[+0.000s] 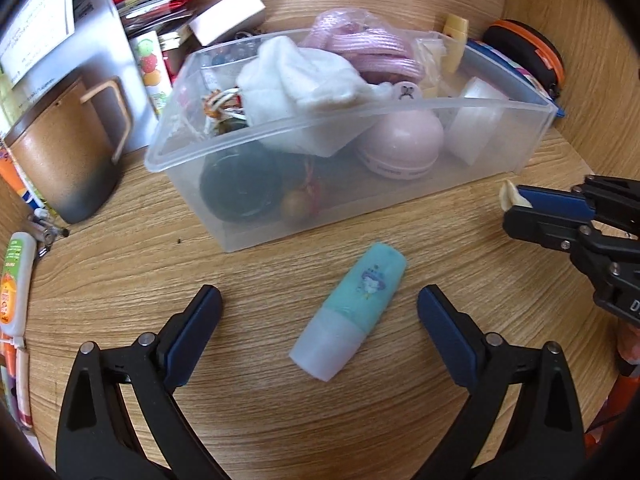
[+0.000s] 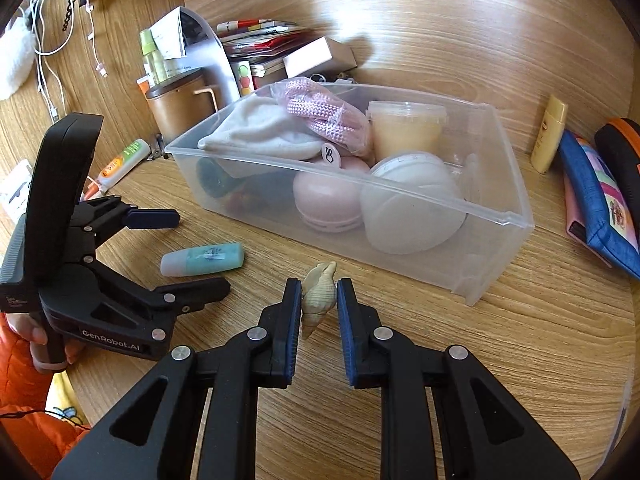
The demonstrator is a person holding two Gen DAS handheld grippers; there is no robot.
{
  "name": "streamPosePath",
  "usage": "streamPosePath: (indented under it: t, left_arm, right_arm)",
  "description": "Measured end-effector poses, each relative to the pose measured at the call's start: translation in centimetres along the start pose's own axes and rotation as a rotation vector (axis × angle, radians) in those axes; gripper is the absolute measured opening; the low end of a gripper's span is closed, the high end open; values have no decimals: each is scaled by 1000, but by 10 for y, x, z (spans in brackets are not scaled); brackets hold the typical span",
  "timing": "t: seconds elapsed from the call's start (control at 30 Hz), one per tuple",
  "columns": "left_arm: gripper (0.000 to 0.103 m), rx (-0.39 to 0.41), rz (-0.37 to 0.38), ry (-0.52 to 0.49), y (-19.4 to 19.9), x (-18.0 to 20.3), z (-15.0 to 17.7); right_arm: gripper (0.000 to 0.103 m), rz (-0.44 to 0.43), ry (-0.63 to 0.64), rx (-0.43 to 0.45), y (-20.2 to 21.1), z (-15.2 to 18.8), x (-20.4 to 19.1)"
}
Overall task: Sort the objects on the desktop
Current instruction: 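Grasp the seashell with the right tool while the left tool grasps the mint-green tube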
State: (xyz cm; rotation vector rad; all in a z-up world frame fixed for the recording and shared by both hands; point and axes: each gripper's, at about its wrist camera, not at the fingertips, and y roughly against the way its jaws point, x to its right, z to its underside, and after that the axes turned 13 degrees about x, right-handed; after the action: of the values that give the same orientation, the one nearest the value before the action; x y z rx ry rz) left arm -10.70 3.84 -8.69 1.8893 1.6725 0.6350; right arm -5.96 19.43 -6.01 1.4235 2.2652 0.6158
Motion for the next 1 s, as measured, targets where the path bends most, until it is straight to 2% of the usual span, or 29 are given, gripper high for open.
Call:
streamPosePath:
  t: [0.13, 0.33, 0.43, 0.57, 0.7, 0.83, 1.0]
  left_arm:
    - [96, 9, 18, -10, 0, 3, -1]
    - [85, 6, 26, -16, -1, 0, -6]
    - [73, 9, 24, -16, 0, -1, -8]
    - [50, 21, 24, -23, 3, -2, -7]
    - [40, 25, 28, -37, 5, 1, -7]
    - [25, 30, 36, -61, 5, 8, -8]
    - [24, 39, 30, -66, 8, 10, -5]
  right_arm:
    - [16, -14, -4, 6, 0, 0, -1]
    - [16, -28, 4, 9, 2, 1, -3]
    - [16, -30, 5, 13, 2, 1, -3]
    - [16, -31, 0, 16, 3, 0, -1]
    - [16, -34, -3, 15, 3, 0, -1]
    - [16, -34, -3, 16, 4, -1, -1]
    - [16, -33, -6, 21, 5, -2, -2]
